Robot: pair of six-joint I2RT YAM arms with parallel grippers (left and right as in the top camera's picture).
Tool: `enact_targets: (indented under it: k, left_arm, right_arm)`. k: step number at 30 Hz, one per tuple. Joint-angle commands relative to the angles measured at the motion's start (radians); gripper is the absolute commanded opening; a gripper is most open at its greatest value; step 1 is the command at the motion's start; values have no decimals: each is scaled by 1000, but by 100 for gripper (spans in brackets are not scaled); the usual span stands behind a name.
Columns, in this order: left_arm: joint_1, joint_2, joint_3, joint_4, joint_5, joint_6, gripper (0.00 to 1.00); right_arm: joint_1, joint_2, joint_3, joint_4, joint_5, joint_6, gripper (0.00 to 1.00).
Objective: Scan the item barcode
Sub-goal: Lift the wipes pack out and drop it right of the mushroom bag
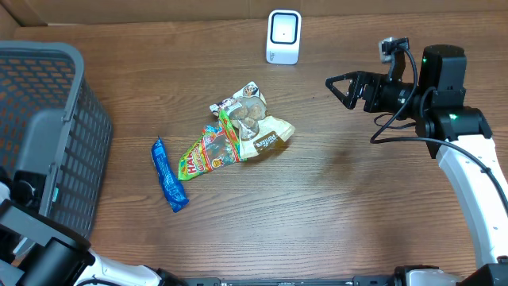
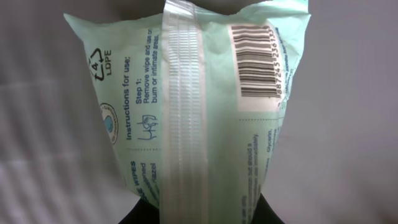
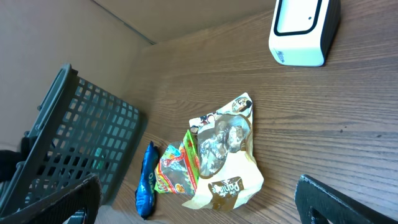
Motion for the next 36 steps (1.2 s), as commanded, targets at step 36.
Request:
enact_targets:
  k: [36]
  left_arm:
    - [-1297,17,622,-605,262,353,12]
  right_arm:
    - [-1,-12,23,12,-9,-3,100]
